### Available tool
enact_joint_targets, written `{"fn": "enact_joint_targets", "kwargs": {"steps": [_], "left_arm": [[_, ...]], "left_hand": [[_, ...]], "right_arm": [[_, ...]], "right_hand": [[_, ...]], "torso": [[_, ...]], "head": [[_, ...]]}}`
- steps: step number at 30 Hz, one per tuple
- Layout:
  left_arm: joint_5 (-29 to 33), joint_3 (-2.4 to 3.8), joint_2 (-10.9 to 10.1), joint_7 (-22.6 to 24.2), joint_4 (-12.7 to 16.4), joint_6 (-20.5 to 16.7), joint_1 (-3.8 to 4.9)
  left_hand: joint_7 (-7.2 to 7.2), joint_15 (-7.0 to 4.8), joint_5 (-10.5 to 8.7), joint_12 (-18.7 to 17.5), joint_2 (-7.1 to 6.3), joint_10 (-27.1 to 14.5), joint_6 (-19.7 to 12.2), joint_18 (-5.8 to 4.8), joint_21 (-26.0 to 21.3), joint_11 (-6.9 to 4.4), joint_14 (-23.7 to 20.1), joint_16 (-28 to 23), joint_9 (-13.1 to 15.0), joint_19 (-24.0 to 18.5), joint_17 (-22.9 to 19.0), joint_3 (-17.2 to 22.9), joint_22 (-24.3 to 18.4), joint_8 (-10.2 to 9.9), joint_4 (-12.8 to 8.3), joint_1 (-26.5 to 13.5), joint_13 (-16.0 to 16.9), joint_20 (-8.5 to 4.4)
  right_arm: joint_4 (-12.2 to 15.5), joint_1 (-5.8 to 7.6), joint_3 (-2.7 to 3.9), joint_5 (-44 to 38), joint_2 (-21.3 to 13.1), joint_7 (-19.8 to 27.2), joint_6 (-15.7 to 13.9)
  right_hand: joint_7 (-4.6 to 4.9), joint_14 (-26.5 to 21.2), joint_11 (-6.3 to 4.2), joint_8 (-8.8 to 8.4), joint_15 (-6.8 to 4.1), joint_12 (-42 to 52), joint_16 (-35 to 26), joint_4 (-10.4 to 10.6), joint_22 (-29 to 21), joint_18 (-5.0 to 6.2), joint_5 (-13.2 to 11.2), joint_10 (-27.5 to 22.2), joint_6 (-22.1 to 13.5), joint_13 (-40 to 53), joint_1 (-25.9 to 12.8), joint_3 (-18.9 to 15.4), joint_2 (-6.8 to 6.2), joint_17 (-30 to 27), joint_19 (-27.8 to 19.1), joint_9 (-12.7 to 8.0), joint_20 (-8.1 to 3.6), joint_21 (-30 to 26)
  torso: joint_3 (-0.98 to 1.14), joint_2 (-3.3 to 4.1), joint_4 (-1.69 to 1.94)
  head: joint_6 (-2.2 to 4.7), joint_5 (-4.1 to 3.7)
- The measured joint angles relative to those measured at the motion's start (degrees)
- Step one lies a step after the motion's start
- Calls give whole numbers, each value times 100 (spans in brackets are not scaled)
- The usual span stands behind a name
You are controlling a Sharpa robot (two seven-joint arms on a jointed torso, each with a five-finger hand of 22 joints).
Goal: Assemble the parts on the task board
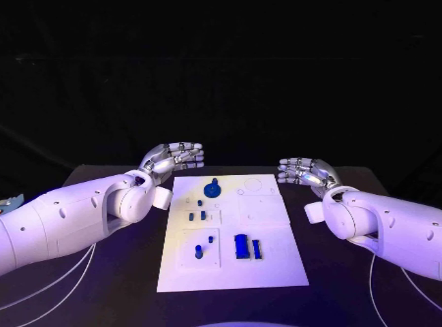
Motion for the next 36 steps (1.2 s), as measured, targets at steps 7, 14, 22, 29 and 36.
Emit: {"fn": "enact_joint_targets", "kwargs": {"steps": [7, 14, 22, 29, 36], "left_arm": [[1, 9, -13, -16, 173, -153, 1], [91, 7, 17, 21, 624, -832, -60], [279, 5, 65, 145, 1195, -2048, -138], [436, 5, 85, 259, 1460, -2931, -173], [532, 5, 89, 328, 1511, -3356, -179]], "left_hand": [[-539, -478, -591, -536, 520, -2754, -2391, -480, -668, -549, -2356, -843, -1115, -2255, -725, -1611, -477, -518, -378, -2306, -181, -818], [-709, -627, -756, -694, 678, -3606, -3133, -662, -853, -716, -3085, -1101, -1464, -2949, -952, -2107, -626, -669, -498, -5526, -236, -1069], [-775, -688, -812, -737, 727, -3845, -3341, -661, -918, -776, -3286, -1156, -1571, -3131, -1022, -2238, -672, -702, -537, -6587, -251, -1154], [-780, -688, -834, -738, 748, -3960, -3429, -749, -944, -788, -3387, -1179, -1609, -3243, -1042, -2309, -686, -728, -546, -6996, -258, -1182], [-780, -688, -834, -738, 748, -3960, -3429, -748, -944, -788, -3387, -1179, -1611, -3243, -1046, -2309, -688, -728, -546, -6996, -259, -1182]], "right_arm": [[359, -54, 151, 47, -79, 9, -195], [1222, -174, 475, 300, -212, 209, -864], [1768, -252, 659, 628, -307, 496, -1657], [1818, -261, 669, 781, -319, 629, -1971], [1819, -262, 669, 850, -320, 684, -2089]], "right_hand": [[-585, -2594, -489, -673, -364, -647, -1043, 96, -1880, -436, -223, -2658, -2311, -703, -3252, -1774, 289, -1411, -2794, -1464, -630, -165], [-763, -3382, -634, -863, -478, -831, -1355, 125, -2453, -568, -289, -3467, -3015, -917, -5337, -2312, 376, -1840, -3640, -1913, -823, -206], [-835, -3608, -691, -930, -528, -887, -1442, 138, -2634, -656, -289, -3690, -3210, -981, -5996, -2453, 405, -1976, -3871, -2054, -884, -228], [-842, -3706, -700, -951, -528, -911, -1479, 139, -2700, -655, -314, -3795, -3306, -1004, -6242, -2529, 413, -2024, -3991, -2105, -904, -228], [-842, -3706, -700, -951, -528, -911, -1481, 139, -2700, -655, -314, -3794, -3306, -1004, -6242, -2529, 413, -2024, -3991, -2105, -904, -228]], "torso": [[1, -2, 57], [22, -27, 221], [40, -44, 347], [43, -47, 373], [45, -48, 377]], "head": [[145, -71], [527, -244], [747, -346], [768, -354], [771, -355]]}}
